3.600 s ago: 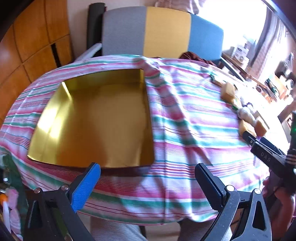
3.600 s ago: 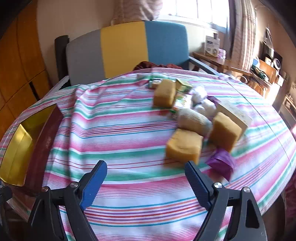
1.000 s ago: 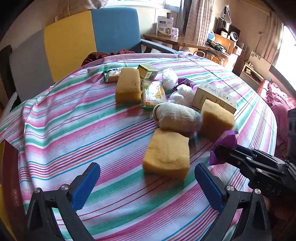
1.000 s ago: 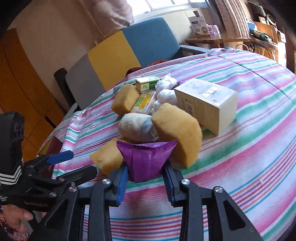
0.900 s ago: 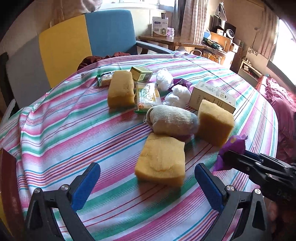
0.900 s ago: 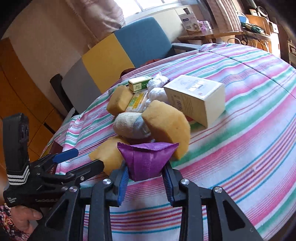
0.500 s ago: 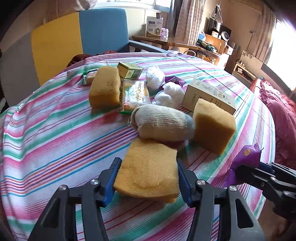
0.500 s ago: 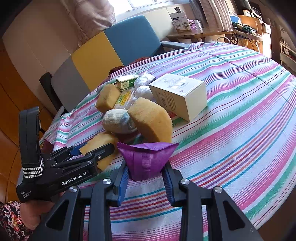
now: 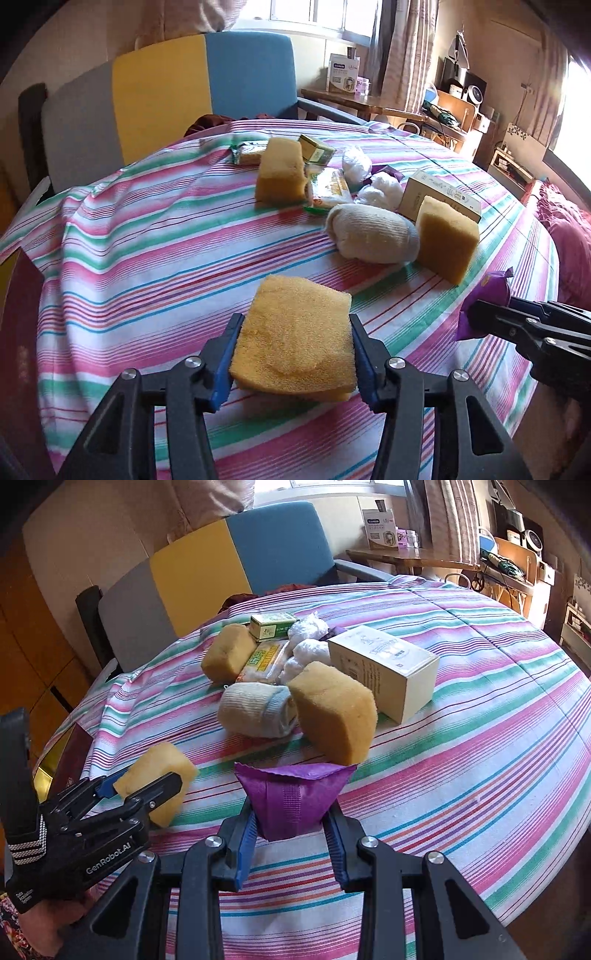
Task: Organize objects
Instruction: 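Carry the yellow sponge and purple packet over the gold tray with both grippers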
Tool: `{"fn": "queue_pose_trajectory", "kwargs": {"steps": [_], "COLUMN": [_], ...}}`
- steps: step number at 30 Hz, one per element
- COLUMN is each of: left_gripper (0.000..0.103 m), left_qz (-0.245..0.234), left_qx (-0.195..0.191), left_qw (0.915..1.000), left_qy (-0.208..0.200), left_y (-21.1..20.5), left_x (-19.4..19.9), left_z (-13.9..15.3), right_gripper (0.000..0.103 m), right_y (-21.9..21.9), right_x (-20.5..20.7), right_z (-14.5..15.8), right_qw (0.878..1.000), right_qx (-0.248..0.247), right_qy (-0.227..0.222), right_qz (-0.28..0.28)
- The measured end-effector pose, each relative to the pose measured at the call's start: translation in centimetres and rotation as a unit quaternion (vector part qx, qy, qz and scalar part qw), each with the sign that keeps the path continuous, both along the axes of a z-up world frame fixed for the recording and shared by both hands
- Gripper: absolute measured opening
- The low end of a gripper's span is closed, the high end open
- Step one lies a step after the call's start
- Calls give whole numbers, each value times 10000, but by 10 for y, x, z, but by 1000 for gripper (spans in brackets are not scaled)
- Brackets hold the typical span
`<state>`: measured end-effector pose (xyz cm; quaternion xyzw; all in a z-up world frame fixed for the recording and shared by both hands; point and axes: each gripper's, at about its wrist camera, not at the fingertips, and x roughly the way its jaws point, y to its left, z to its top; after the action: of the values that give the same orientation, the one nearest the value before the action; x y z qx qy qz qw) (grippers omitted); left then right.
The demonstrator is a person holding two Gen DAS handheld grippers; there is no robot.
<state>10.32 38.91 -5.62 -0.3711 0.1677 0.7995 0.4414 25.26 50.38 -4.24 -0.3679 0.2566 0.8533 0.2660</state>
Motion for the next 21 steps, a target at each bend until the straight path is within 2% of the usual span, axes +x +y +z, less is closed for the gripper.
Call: {"fn": "queue_pose_trajectory", "kwargs": {"steps": [11, 21], "left_gripper": [54, 54], "left_qz": [580, 1273], "left_qx": [115, 117], "left_qw": [9980, 9907], "left_qy": [214, 467], "left_y": [-77, -156], "left_x": [-13, -34], "left_z": [34, 57], "right_gripper": [34, 34], "right_y": [-46, -85], "right_x": [-31, -59], "right_z": [24, 37], "right_qw": [9978, 9944], "right_qx": [427, 596], "right_qy": [-42, -42], "right_qz": [503, 873]}}
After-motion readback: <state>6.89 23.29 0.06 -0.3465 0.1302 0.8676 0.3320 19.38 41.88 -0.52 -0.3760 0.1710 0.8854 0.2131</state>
